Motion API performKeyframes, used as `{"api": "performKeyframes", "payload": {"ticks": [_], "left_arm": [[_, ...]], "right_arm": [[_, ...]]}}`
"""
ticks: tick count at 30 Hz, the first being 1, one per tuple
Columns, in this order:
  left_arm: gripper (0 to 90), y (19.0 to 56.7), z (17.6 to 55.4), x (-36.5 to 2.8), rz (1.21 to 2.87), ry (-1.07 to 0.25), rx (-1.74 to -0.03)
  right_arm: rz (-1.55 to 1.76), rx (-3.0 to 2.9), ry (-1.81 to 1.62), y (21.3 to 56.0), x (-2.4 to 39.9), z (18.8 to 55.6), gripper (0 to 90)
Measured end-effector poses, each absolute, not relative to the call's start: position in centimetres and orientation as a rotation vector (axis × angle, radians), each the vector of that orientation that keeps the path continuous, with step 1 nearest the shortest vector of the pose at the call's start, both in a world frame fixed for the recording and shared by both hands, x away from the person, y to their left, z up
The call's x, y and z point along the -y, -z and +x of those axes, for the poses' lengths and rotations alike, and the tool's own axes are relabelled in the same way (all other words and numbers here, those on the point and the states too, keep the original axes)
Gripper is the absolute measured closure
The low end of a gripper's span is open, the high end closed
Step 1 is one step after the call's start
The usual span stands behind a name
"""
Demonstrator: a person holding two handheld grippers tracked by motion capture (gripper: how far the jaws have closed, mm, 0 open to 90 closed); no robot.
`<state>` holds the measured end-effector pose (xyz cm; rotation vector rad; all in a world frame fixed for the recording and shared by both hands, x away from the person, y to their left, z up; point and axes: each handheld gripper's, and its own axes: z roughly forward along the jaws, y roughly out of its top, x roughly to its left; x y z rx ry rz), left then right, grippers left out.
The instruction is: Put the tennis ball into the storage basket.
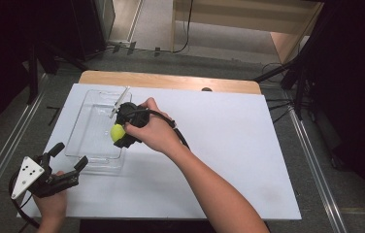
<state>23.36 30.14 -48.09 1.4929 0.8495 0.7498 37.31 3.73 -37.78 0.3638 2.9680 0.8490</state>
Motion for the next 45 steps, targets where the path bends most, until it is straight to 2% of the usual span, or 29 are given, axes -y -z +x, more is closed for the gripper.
{"api": "performKeyframes", "payload": {"ticks": [24,45], "left_arm": [[11.1,48.1,23.3,-30.2,1.493,-0.748,-0.852],[11.0,48.1,23.3,-30.2,1.495,-0.750,-0.848]], "right_arm": [[0.317,-2.996,-0.818,38.8,-7.0,37.6,23.9],[0.308,-3.000,-0.772,41.1,-8.6,38.5,23.9]]}}
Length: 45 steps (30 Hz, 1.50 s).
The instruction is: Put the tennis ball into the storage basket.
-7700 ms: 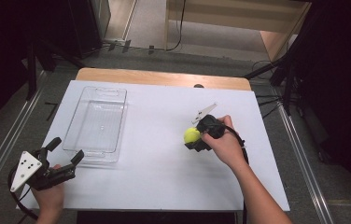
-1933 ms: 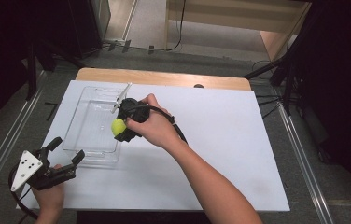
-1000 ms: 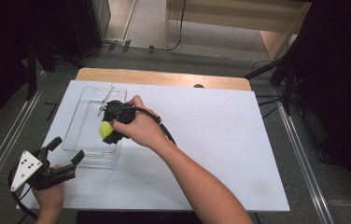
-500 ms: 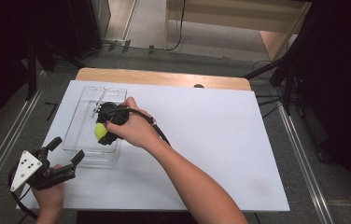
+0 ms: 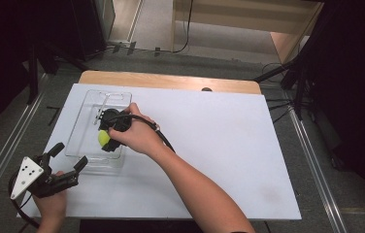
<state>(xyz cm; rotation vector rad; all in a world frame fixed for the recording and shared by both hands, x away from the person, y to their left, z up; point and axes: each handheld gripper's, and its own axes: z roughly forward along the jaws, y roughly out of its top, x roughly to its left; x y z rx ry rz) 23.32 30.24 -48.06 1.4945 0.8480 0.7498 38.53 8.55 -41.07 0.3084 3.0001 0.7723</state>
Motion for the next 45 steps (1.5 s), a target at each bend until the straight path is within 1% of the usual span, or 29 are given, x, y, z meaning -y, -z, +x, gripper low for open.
{"api": "performKeyframes", "payload": {"ticks": [27,30,31,32,36,40,42,45], "left_arm": [[11.1,48.1,23.3,-30.3,1.491,-0.746,-0.847],[11.1,48.1,23.3,-30.3,1.490,-0.745,-0.848],[11.1,48.1,23.3,-30.3,1.491,-0.746,-0.848],[11.1,48.1,23.3,-30.3,1.491,-0.747,-0.847],[11.0,48.1,23.3,-30.3,1.491,-0.745,-0.848],[11.1,48.1,23.3,-30.3,1.491,-0.744,-0.847],[11.0,48.1,23.4,-30.2,1.491,-0.745,-0.847],[11.1,48.1,23.3,-30.2,1.495,-0.746,-0.848]], "right_arm": [[0.291,-3.026,-0.695,42.9,-9.1,39.0,22.6],[0.278,-3.034,-0.708,42.7,-9.0,39.0,15.4],[0.291,-3.028,-0.712,42.7,-9.0,38.9,14.3],[0.286,-3.027,-0.707,42.5,-8.9,39.0,10.2],[0.308,-3.011,-0.705,42.1,-8.4,38.7,9.2],[0.320,-2.996,-0.750,41.6,-7.6,38.8,6.3],[0.324,-2.986,-0.759,41.4,-7.1,38.7,0.6],[0.337,-2.972,-0.767,41.1,-6.5,38.6,0.6]]}}
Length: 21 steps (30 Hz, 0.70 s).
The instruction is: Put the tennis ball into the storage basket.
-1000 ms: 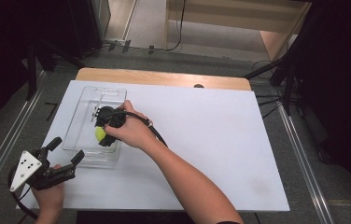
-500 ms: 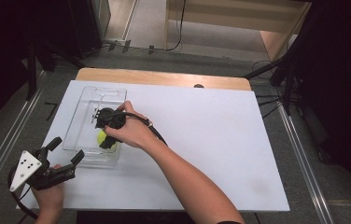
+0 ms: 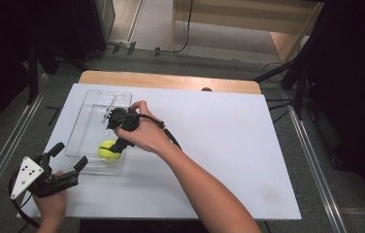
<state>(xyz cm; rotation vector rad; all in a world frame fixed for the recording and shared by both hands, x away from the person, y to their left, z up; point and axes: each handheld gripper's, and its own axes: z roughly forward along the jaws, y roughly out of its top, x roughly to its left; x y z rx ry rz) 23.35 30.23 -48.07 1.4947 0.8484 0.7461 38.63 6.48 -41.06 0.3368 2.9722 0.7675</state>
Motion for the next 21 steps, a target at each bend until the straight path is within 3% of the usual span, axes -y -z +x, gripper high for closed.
{"api": "performKeyframes", "payload": {"ticks": [21], "left_arm": [[11.0,48.1,23.3,-30.1,1.499,-0.750,-0.846]], "right_arm": [[0.457,-2.901,-0.864,39.9,-1.8,37.2,0.0]]}}
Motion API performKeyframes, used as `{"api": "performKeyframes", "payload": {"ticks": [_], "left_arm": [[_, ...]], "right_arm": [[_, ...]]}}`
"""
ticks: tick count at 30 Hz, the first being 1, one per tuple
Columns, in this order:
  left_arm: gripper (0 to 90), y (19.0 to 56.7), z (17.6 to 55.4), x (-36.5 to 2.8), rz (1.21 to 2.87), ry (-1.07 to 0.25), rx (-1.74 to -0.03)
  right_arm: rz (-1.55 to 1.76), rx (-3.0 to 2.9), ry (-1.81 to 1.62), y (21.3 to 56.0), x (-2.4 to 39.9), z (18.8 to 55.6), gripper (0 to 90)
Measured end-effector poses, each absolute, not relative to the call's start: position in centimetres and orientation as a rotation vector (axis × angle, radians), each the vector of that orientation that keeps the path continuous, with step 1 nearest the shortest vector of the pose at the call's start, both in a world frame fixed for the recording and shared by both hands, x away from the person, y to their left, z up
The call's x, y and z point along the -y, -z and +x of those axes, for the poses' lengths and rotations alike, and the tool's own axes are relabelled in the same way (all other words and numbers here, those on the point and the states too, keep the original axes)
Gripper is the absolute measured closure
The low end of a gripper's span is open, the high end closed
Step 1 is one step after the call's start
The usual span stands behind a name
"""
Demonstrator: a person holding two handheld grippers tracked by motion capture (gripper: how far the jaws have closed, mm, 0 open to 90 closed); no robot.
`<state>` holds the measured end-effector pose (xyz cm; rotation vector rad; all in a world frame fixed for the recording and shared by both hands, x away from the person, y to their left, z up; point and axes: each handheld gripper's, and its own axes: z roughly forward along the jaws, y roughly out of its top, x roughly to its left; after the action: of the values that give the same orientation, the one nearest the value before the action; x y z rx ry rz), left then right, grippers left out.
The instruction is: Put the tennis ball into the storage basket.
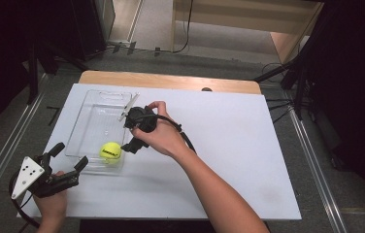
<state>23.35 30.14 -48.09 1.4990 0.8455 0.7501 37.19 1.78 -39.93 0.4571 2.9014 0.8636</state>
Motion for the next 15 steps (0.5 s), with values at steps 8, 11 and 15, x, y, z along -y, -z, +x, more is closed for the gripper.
{"api": "performKeyframes", "payload": {"ticks": [8,11,15], "left_arm": [[11.1,48.1,23.3,-30.1,1.502,-0.751,-0.849],[11.0,48.1,23.4,-30.1,1.503,-0.751,-0.846],[11.0,48.1,23.4,-30.1,1.503,-0.753,-0.845]], "right_arm": [[0.484,-2.881,-0.894,40.1,0.2,37.0,0.0],[0.516,-2.875,-0.898,40.0,0.9,36.8,0.0],[0.529,-2.863,-0.900,40.1,1.7,36.6,0.0]]}}
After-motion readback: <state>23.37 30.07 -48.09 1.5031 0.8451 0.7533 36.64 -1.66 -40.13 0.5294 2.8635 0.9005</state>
